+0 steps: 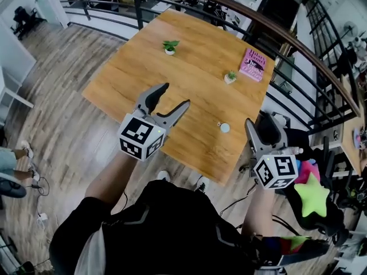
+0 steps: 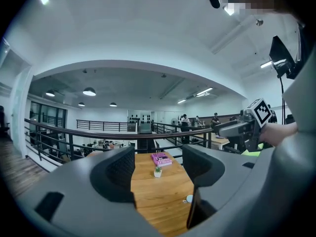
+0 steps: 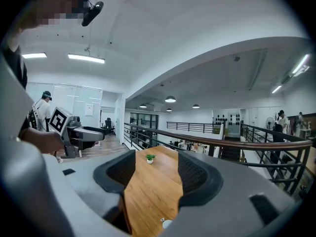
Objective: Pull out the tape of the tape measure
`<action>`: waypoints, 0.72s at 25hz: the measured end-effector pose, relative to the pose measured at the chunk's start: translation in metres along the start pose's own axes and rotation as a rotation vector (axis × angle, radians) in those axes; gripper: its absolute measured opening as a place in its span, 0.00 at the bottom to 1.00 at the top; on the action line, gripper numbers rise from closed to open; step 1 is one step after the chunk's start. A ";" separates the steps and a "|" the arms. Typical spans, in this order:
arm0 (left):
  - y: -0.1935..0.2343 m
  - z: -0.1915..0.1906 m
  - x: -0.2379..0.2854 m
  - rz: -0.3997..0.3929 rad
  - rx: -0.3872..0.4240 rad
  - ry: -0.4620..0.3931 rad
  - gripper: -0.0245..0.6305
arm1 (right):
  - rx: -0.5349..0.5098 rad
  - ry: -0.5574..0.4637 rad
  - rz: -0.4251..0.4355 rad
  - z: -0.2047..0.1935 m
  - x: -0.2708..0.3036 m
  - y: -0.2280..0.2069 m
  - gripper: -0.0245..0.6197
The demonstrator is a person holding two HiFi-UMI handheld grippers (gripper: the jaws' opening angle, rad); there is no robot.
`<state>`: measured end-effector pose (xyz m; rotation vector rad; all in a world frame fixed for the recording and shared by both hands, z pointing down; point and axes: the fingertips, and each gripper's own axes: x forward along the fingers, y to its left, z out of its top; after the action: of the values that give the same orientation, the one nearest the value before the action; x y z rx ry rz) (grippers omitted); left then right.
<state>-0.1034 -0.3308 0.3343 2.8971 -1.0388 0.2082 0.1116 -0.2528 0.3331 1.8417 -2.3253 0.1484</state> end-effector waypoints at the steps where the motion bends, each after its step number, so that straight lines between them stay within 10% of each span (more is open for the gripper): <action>1: -0.001 -0.002 0.004 0.017 -0.004 0.001 0.50 | -0.002 0.008 0.013 -0.004 0.004 -0.005 0.47; 18: -0.030 -0.091 0.072 0.116 -0.083 0.161 0.50 | -0.049 0.213 0.246 -0.131 0.077 -0.066 0.47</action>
<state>-0.0386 -0.3436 0.4350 2.6977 -1.1578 0.3878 0.1682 -0.3180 0.4749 1.4342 -2.3710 0.2997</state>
